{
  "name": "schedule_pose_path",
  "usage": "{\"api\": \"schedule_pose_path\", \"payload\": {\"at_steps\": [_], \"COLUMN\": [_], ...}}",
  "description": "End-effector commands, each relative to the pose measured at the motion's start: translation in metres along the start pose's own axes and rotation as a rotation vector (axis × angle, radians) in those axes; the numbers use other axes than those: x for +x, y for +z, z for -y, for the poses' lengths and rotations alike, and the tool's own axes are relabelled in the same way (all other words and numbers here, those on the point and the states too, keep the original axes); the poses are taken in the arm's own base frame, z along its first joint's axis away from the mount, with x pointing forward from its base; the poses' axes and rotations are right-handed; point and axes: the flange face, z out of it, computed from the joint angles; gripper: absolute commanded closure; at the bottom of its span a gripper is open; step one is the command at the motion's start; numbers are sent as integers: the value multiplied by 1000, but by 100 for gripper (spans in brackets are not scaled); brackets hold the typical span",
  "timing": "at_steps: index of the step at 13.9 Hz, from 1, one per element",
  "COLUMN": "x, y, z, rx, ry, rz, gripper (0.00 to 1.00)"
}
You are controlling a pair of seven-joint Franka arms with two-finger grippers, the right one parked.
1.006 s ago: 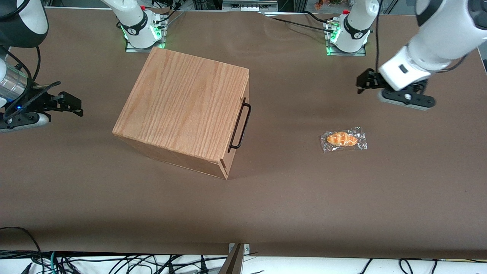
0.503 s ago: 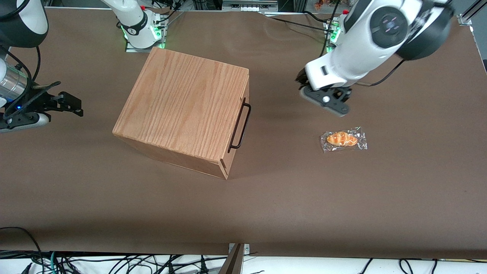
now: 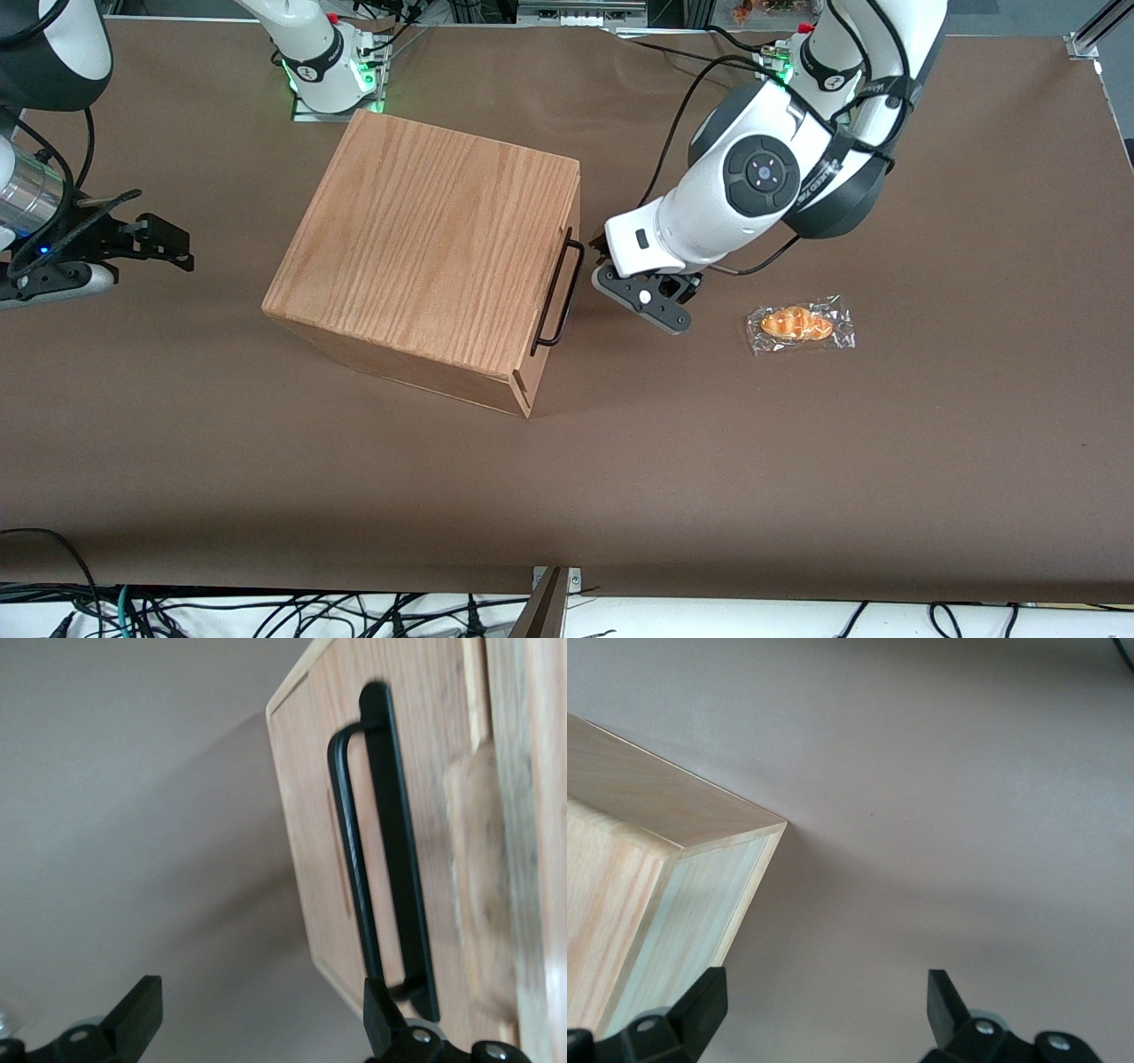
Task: Open top drawer with left arm
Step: 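Move the left gripper toward the black bar handle on the wooden box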
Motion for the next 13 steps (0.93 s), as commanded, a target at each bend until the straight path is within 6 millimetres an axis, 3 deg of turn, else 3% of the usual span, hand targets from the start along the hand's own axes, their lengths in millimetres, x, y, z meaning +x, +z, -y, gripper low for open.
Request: {"api": "schedule_pose_path", "payload": {"at_steps": [1, 9, 13], "x": [16, 22, 22], "y": [4, 44, 55], "z": [2, -2, -3], "rx": [-44, -110, -109], "ry": [-34, -61, -60], "rz": [-53, -32, -17], "gripper": [0, 0, 0]}}
